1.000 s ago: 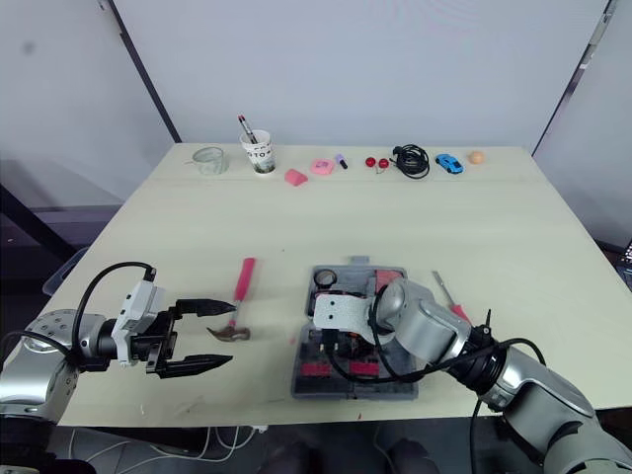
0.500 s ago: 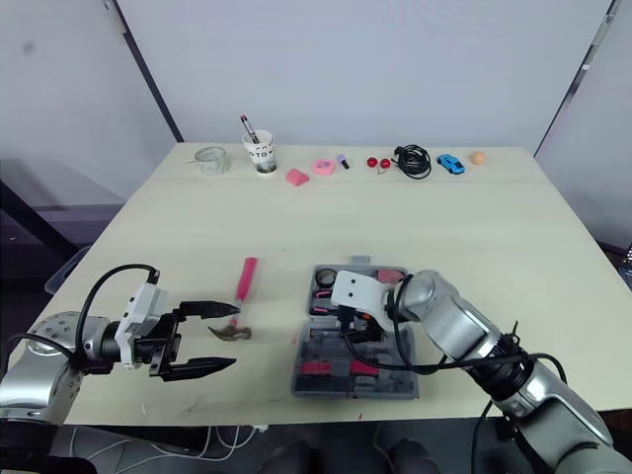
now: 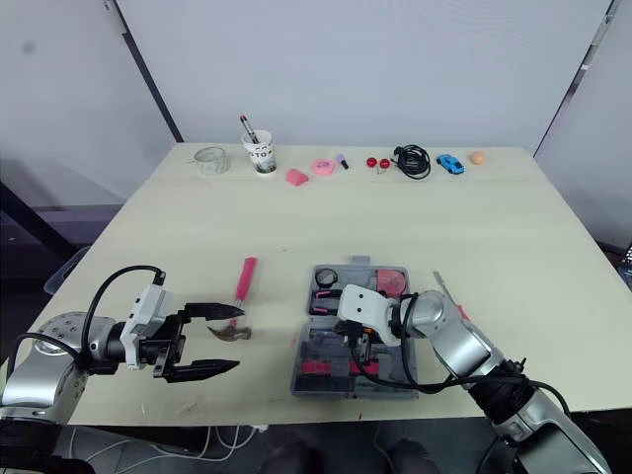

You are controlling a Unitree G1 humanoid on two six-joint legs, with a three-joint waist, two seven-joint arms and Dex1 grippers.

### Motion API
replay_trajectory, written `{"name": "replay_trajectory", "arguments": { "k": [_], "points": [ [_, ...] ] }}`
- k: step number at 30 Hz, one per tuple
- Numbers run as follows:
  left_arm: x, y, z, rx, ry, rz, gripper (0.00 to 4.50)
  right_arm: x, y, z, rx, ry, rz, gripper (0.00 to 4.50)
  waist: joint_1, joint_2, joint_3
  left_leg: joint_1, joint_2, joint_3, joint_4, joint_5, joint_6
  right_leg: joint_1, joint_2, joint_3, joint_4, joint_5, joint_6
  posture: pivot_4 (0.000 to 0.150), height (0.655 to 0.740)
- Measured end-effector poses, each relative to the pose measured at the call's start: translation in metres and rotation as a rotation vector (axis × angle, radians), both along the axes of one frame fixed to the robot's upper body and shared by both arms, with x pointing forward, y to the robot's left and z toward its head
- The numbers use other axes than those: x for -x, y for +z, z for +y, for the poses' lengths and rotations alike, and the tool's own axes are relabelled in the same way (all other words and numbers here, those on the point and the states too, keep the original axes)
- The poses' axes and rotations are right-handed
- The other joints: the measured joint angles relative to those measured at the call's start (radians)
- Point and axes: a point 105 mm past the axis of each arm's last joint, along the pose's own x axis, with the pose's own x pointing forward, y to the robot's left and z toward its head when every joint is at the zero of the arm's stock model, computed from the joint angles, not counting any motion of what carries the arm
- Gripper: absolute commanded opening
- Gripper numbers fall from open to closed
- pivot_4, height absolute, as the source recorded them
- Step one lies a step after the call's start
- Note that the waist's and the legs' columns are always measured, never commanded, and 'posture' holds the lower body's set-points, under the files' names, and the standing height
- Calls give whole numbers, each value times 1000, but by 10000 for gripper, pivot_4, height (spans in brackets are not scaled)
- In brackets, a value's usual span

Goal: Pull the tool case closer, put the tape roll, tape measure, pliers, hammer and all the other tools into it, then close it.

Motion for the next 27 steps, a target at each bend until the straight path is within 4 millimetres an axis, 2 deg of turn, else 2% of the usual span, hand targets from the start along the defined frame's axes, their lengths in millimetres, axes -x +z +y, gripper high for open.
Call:
{"name": "replay_trajectory", "arguments": {
  "k": [7,27],
  "points": [
    [-1,1,-1,0,-4,-6,45000,-5,-11,-6,33,-21,-1,590,0,0,0,0,0,0,0,0,0,0,0,0,0,0,0,1500,7400],
    [-2,0,0,2,14,-6,45000,-3,-15,-5,52,-6,-23,590,0,0,0,1,0,0,0,0,0,0,0,0,0,0,0,1500,7400]
  ]
}}
